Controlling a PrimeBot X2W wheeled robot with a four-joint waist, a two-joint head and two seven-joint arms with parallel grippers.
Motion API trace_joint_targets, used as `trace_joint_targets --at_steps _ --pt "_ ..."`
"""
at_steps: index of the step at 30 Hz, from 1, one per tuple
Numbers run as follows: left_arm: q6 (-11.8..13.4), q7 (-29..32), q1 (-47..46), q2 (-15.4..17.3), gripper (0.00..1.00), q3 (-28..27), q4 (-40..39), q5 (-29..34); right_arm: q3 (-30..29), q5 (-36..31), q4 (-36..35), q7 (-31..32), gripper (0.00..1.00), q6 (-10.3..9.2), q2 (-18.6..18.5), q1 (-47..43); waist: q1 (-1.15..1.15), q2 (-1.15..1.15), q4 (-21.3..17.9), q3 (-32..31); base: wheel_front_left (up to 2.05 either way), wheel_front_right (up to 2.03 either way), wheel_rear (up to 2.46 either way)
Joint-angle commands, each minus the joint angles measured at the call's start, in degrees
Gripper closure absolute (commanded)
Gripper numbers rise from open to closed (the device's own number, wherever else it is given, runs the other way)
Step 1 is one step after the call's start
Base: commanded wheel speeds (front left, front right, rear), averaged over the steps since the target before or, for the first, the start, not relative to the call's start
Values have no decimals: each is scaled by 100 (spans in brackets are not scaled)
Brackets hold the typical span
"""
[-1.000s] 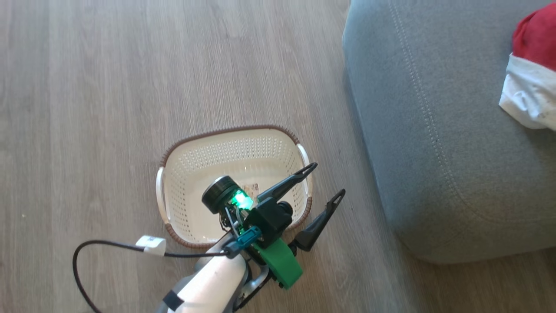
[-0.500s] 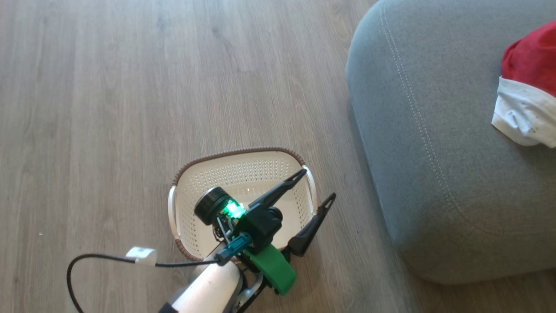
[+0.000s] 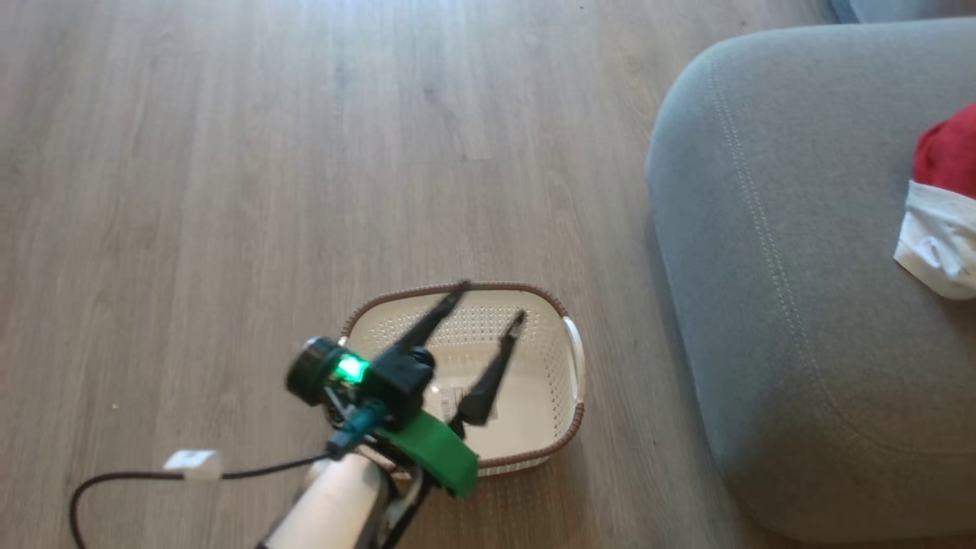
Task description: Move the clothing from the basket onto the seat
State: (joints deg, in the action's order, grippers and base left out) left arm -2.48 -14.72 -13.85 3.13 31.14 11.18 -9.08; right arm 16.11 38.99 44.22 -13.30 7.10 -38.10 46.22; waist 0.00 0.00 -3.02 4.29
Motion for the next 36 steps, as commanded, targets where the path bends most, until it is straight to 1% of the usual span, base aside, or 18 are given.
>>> trace_joint_targets --at_steps 1,4,5,7,10,11,12,16,20,23,27,32,36 --pt "119 -28 -80 -25 0 -376 -234 -30 219 277 -481 -110 0 39 -285 -256 0 0 120 -40 0 0 0" --pt "276 -28 -38 -25 0 -676 -280 -19 346 612 -1005 -160 0 39 -374 -637 0 0 237 -77 0 0 0" --pt "330 -28 -27 -25 0 -777 -309 7 310 672 -1198 -164 0 39 -366 -744 0 0 271 -86 0 0 0" --pt "453 -28 4 -25 0 -984 -392 48 158 721 -1566 -166 0 39 -289 -992 0 0 334 -104 0 0 0" --pt "621 -28 80 -25 0 -1273 -493 88 -127 579 -2016 -168 0 39 -70 -1421 0 0 426 -147 0 0 0" --pt "668 -28 105 -25 0 -1358 -516 100 -215 513 -2156 -168 0 39 26 -1571 0 0 462 -167 0 0 0" --pt "668 -28 105 -25 0 -1358 -516 100 -215 513 -2156 -168 0 39 26 -1571 0 0 462 -167 0 0 0" --pt "836 -28 224 -25 0 -1670 -563 -28 -604 246 -2704 -169 0 39 479 -2158 0 0 594 -230 0 0 0" --pt "1062 -28 276 -25 0 -1918 -636 -85 -941 -16 -3190 -169 0 39 918 -2742 0 0 718 -244 0 0 0" --pt "1216 -28 317 -25 0 -2003 -741 8 -1123 -172 -3437 -169 0 39 1206 -3124 0 0 790 -257 0 0 0" --pt "1196 -28 523 -25 0 -1964 -672 -36 -1136 -514 -3564 -169 0 39 1499 -3599 0 0 839 -308 0 0 0" --pt "1241 -28 718 -25 0 -1934 -505 55 -1196 -911 -3665 -169 0 39 1872 -4064 0 0 843 -352 0 0 0" --pt "1182 -28 841 -25 0 -1868 -378 37 -1305 -1124 -3792 -170 0 39 2132 -4335 0 0 819 -360 0 0 0"
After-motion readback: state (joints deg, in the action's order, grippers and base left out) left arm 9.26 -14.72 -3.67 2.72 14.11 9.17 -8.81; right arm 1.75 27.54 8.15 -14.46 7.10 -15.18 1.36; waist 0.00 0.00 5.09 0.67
